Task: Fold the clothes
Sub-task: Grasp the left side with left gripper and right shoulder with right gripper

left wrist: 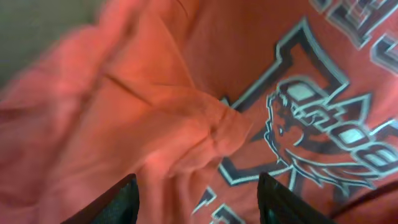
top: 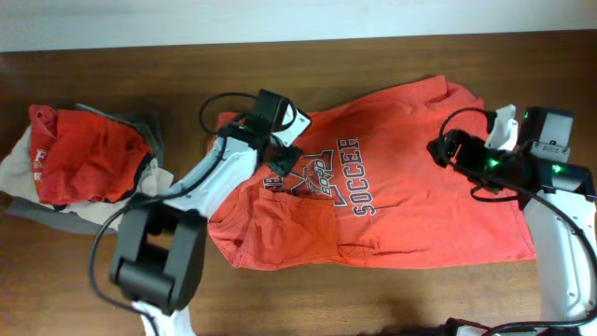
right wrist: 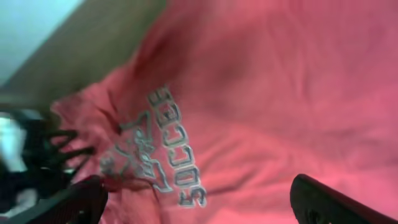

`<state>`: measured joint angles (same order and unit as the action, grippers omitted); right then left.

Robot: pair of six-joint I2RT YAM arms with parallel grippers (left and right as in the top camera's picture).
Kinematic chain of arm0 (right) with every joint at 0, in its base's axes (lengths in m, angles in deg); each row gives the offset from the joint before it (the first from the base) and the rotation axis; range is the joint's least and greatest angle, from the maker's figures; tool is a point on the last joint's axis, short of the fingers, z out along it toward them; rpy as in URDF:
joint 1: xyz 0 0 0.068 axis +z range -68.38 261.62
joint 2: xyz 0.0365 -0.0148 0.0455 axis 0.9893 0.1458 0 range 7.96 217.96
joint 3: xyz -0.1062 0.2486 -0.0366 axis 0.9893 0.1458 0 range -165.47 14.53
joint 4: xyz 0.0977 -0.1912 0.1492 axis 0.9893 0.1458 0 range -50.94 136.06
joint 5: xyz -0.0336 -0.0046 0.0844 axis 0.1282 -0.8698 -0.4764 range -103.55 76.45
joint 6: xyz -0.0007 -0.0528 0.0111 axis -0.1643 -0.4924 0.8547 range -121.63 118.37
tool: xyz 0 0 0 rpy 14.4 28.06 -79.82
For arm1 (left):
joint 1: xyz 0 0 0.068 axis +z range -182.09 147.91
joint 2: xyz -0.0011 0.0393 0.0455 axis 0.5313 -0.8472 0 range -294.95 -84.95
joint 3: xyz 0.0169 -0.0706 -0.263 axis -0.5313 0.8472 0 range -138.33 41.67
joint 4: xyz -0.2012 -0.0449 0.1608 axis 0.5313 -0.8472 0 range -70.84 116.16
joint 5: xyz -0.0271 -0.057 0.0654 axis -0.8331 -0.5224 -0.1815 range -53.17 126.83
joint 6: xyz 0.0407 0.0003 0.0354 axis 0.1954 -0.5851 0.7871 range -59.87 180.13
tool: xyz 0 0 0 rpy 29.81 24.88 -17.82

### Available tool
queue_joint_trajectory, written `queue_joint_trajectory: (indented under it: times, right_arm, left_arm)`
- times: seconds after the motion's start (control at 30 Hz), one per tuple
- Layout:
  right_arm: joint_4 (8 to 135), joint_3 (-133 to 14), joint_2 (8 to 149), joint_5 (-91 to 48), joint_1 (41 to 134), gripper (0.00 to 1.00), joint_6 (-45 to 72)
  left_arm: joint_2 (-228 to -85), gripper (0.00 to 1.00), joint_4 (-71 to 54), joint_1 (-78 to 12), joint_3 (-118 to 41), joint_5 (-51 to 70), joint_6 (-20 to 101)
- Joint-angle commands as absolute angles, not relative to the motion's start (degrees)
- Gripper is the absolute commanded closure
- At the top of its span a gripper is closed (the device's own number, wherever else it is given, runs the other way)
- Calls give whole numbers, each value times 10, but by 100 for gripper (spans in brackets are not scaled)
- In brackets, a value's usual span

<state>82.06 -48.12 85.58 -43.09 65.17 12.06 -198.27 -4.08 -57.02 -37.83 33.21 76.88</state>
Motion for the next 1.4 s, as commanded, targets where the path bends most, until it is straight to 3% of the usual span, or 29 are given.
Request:
queue_joint_trajectory:
  times: [0.0, 0.17, 0.43, 0.87, 0.9, 0.93, 0.97, 1.07, 1.37]
  right_arm:
    - [814, -481, 852, -491, 656, 1, 124]
    - [799, -481, 852, -487, 656, 1, 124]
    - [760, -481, 869, -432, 656, 1, 170]
    - [726, -481, 949, -431, 656, 1, 212]
    - [726, -481, 949, -431, 656, 1, 212]
    - [726, -481, 949, -431, 656, 1, 212]
    - [727, -481, 949, -431, 656, 1, 212]
    - [728, -481, 949, -431, 656, 1, 212]
    - [732, -481, 949, -433, 656, 1, 212]
  left_arm:
    - [-2026, 40, -35, -587, -382, 317, 806]
    - [-2040, 46, -15, -591, -382, 321, 806]
    - [-2040, 99, 4, -591, -383, 321, 806]
    - [-2035, 100, -46, -593, -435, 336, 804]
    - [-2035, 94, -42, -593, -435, 336, 804]
    - [-2035, 79, -40, -593, -435, 336, 804]
    - [-2036, 70, -37, -593, -435, 336, 804]
    - [-2039, 53, -23, -593, -435, 336, 804]
    - [-2077, 53, 5, -596, -435, 336, 804]
